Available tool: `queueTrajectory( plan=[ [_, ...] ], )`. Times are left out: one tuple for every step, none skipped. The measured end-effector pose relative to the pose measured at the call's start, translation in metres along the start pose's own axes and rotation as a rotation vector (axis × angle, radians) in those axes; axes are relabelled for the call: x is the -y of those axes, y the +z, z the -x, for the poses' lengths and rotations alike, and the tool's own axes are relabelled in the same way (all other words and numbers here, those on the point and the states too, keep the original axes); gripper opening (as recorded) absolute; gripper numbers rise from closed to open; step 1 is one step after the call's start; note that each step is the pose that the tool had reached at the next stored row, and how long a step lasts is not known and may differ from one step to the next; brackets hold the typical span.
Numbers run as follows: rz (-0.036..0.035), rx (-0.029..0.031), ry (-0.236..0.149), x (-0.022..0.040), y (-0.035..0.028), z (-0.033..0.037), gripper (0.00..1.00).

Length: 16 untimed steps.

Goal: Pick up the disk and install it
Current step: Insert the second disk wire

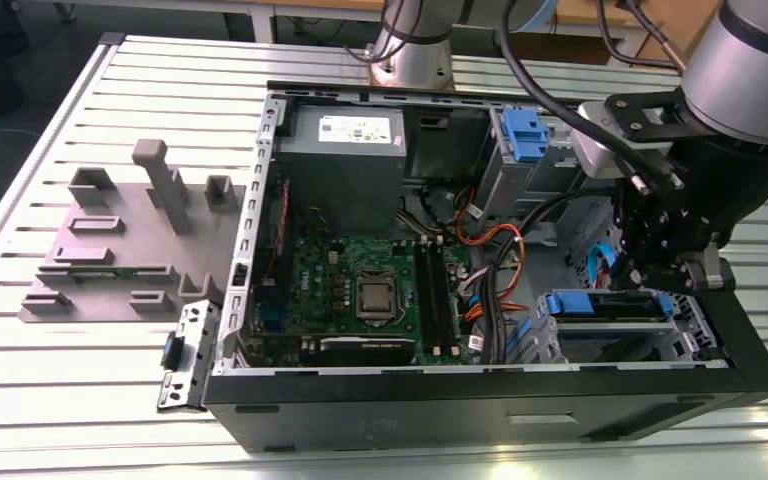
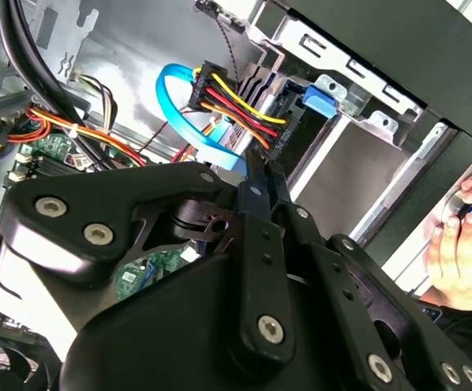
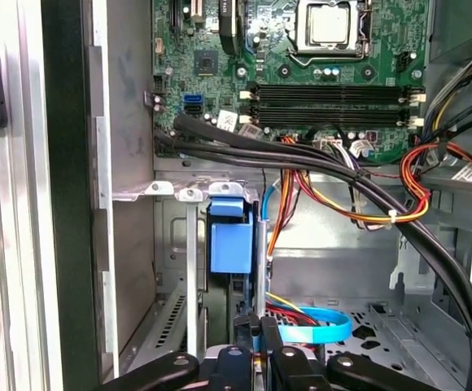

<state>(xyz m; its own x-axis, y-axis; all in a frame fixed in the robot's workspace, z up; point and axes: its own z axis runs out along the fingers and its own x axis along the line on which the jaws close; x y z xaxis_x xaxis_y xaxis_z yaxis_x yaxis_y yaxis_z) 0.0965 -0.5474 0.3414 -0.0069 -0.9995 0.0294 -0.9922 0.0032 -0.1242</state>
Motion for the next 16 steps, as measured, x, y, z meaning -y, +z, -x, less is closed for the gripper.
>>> queueTrajectory(
  plan=[
    [-0.0001,-0.0002,0.000,-0.0002,0.0002,-0.0004,0.16],
    [0.0000,-0.0003,0.001,-0.0004,0.0003,-0.0010,0.16],
    [-0.0001,-0.0003,0.001,-0.0006,0.0006,-0.0017,0.16],
    [0.0000,-0.0003,0.001,-0.0007,0.0010,-0.0023,0.16],
    [-0.0001,-0.0003,0.002,-0.0008,0.0016,-0.0028,0.16],
    [-0.0001,-0.0001,0.002,-0.0009,0.0022,-0.0032,0.16],
    [-0.0001,-0.0001,0.002,-0.0009,0.0028,-0.0035,0.16],
    [-0.0001,-0.0002,0.002,-0.0009,0.0033,-0.0038,0.16],
    [-0.0001,-0.0003,0.002,-0.0010,0.0037,-0.0040,0.16],
    [-0.0001,-0.0004,0.002,-0.0011,0.0041,-0.0041,0.16],
    [-0.0001,-0.0005,0.002,-0.0011,0.0044,-0.0042,0.16],
    [-0.0001,-0.0005,0.002,-0.0011,0.0047,-0.0043,0.16],
    [-0.0001,-0.0003,0.002,-0.0011,0.0051,-0.0044,0.16],
    [-0.0001,-0.0003,0.002,-0.0012,0.0053,-0.0045,0.16],
    [-0.0001,-0.0003,0.002,-0.0012,0.0055,-0.0046,0.16],
    [-0.0001,-0.0004,0.002,-0.0012,0.0057,-0.0046,0.16]
  ],
)
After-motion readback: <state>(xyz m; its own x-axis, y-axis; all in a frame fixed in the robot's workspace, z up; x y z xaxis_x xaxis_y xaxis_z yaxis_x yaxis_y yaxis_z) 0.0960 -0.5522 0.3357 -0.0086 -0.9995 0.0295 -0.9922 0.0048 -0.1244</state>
